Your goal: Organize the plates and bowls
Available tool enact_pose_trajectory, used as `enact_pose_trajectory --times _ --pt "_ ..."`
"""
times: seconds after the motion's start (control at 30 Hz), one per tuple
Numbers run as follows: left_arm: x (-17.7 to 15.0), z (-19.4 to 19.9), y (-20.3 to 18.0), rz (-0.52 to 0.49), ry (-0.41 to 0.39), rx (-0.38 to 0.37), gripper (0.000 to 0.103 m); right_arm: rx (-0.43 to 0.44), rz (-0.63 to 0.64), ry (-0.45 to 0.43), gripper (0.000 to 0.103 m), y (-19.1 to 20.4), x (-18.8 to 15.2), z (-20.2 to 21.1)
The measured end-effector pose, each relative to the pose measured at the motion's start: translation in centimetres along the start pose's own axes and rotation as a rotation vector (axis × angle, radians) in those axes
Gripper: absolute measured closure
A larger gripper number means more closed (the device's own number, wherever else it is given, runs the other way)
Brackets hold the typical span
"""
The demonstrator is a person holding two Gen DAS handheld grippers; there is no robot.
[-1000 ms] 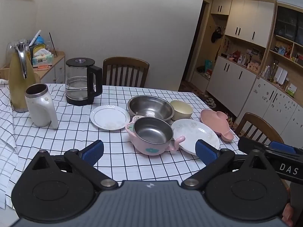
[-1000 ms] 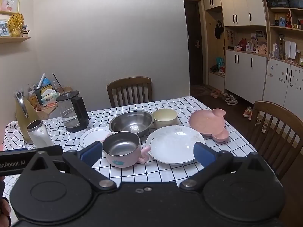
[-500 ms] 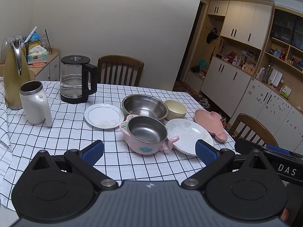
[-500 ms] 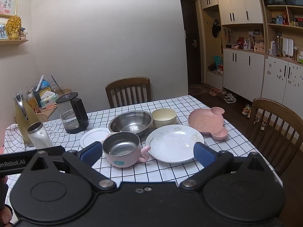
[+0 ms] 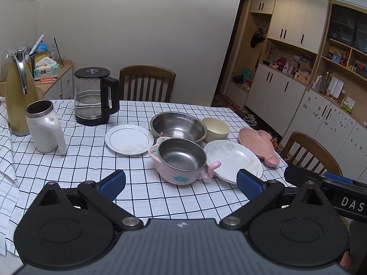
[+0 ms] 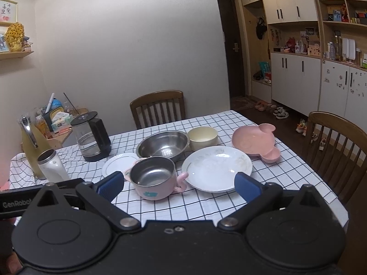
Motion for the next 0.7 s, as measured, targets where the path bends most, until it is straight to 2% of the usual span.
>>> enact_pose_trajectory --times 0.7 --pt "0.35 0.07 0.45 0.019 0.005 -0.012 0.0 -0.014 0.011 -0.012 0.0 0.51 0.27 -0.02"
Point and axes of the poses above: each gripper's, at about its wrist camera, not at the fingertips, and z roughly against the way its jaws point, y to its left, x to its top, the point moved 8 cm from there along -z, roughly the way its jaws point, and after that the axes turned 13 degrees about y, right-handed, at the moved point
